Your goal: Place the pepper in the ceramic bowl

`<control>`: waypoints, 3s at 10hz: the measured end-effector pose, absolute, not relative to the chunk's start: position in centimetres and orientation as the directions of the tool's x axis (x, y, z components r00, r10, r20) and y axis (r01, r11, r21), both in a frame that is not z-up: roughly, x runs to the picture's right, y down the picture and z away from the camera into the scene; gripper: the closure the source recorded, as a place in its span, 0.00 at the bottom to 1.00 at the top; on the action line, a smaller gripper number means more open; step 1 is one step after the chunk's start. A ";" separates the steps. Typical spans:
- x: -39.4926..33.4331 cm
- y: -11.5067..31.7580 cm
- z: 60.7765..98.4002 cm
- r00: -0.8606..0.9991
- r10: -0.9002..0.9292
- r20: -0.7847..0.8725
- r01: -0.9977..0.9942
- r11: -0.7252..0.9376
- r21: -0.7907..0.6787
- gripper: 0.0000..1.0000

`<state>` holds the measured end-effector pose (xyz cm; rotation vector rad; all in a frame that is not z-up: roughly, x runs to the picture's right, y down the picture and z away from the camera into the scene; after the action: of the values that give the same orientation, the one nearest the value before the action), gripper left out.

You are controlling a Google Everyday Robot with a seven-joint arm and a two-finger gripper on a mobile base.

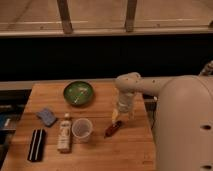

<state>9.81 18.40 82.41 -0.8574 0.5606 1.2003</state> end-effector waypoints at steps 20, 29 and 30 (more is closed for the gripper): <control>7.8 20.1 81.0 0.334 0.594 -0.732 -0.930 0.078 -0.360 1.00; 6.3 9.2 81.2 0.451 0.732 -0.511 -0.854 0.188 -0.485 1.00; 5.2 8.1 81.2 0.479 0.734 -0.482 -0.837 0.215 -0.504 1.00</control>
<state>5.17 8.14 81.18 -0.8005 0.1502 1.0947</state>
